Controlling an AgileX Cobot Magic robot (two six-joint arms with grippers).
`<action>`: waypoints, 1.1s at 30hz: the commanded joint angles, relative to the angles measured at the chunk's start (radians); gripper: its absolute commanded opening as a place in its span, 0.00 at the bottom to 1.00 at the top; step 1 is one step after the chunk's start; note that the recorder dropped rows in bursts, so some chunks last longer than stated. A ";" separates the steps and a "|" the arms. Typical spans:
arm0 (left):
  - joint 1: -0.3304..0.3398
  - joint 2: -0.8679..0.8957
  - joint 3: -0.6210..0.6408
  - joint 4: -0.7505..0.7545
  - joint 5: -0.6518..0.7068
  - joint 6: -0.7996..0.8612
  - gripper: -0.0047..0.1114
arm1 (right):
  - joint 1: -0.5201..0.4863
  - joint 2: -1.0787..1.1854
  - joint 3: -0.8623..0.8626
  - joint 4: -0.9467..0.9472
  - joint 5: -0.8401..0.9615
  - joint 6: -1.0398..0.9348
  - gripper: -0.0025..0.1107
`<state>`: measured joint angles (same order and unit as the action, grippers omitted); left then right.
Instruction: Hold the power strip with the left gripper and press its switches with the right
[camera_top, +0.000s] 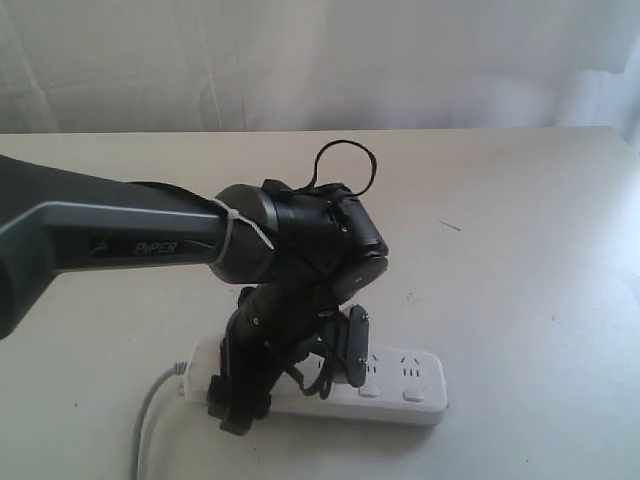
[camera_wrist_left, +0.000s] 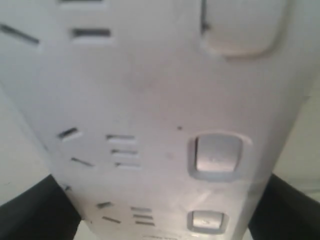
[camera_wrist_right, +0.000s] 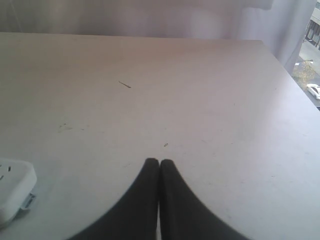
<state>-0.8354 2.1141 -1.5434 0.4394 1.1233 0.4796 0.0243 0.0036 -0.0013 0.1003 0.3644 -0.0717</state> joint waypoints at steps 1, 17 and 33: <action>-0.003 -0.008 0.001 0.094 0.098 0.012 0.04 | 0.004 -0.004 0.001 0.002 -0.012 0.000 0.02; 0.022 -0.059 0.008 -0.399 -0.331 0.240 0.04 | 0.004 -0.004 0.001 0.002 -0.012 0.000 0.02; 0.201 -0.222 0.251 -0.513 -0.403 0.391 0.04 | 0.004 -0.004 0.001 0.002 -0.010 0.000 0.02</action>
<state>-0.6356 1.9104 -1.3303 -0.0551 0.7253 0.8425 0.0243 0.0036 -0.0013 0.1003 0.3644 -0.0717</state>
